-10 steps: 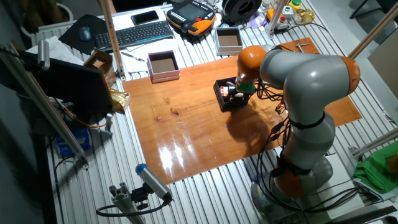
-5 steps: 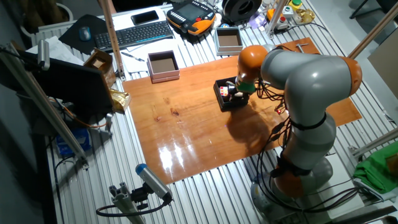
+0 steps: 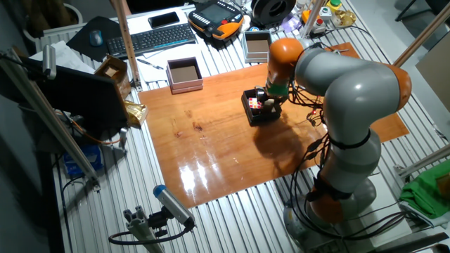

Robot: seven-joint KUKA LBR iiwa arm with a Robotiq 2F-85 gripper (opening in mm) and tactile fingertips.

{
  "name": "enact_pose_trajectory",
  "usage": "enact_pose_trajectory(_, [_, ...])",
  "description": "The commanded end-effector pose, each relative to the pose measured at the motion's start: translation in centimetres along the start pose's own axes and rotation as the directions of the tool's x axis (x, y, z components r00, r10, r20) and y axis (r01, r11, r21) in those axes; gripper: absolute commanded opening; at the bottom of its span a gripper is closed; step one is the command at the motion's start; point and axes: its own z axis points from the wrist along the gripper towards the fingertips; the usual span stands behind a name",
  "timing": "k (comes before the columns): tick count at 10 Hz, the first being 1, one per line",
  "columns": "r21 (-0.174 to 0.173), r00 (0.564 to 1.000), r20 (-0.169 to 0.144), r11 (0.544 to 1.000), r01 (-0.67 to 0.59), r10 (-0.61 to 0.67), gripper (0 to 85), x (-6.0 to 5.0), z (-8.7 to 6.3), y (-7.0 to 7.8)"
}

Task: Take everything out of the gift box

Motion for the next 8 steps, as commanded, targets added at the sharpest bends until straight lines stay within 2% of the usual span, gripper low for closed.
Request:
enact_pose_trajectory(1, [0.003, 1.000, -0.008, 1.000, -0.003, 0.004, 42.0, 0.1, -1.4, 0.2])
enact_pose_trajectory(4, [0.009, 1.000, -0.017, 1.000, -0.025, 0.025, 42.3, 0.7, -3.3, 1.3])
enact_pose_trajectory(8, [0.040, 0.995, -0.022, 0.994, -0.098, 0.099, 42.0, 2.0, -5.9, 4.6])
